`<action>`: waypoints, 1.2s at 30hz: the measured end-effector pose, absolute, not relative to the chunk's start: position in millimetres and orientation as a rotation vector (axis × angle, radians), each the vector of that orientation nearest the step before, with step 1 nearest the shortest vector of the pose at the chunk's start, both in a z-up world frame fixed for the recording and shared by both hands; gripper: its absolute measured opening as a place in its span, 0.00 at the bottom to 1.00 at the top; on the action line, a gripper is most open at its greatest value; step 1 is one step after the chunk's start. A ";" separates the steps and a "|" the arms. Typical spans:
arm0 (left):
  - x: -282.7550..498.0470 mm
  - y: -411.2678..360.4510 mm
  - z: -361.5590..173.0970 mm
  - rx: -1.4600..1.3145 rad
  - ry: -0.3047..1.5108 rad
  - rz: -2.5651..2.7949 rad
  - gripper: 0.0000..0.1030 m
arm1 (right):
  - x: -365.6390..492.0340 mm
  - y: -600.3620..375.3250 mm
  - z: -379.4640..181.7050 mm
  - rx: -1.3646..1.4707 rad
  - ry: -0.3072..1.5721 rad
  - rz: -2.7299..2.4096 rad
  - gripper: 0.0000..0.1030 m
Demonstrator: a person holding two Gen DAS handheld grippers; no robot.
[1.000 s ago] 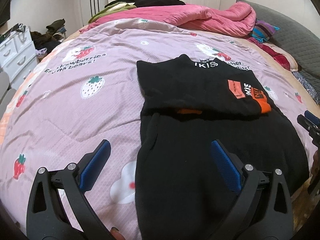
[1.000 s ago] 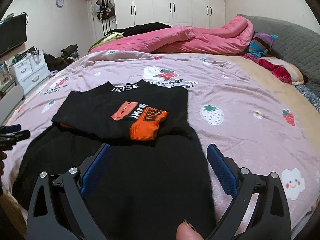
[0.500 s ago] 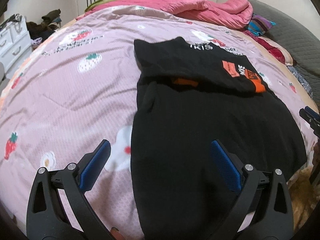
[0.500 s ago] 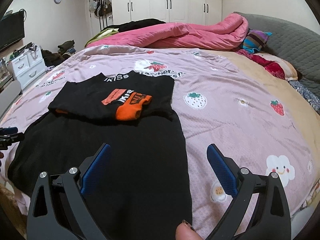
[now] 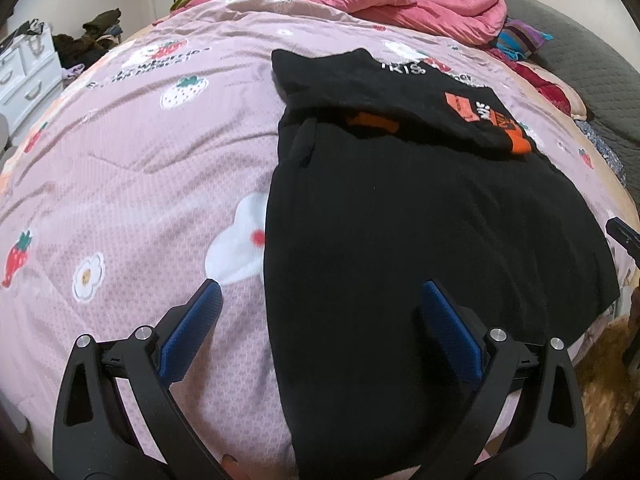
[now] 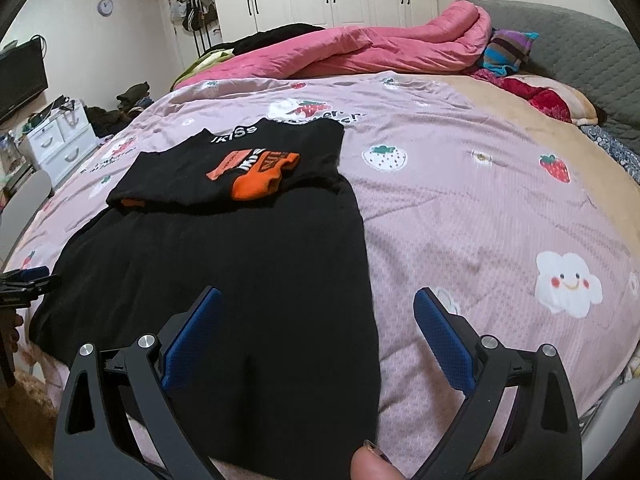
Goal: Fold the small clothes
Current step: 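Move both grippers to the sweatshirt hem, then grasp the hem with the left gripper while the right gripper grasps it too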
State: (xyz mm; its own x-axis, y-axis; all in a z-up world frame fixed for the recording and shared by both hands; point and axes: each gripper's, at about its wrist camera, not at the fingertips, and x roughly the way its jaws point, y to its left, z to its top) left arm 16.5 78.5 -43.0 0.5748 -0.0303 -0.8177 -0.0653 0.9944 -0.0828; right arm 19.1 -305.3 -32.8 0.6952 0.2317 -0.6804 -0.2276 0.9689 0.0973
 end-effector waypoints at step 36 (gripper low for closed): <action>-48.8 84.9 -52.0 -0.295 0.928 -0.054 0.48 | -32.1 -336.6 -69.3 0.102 0.860 0.308 0.42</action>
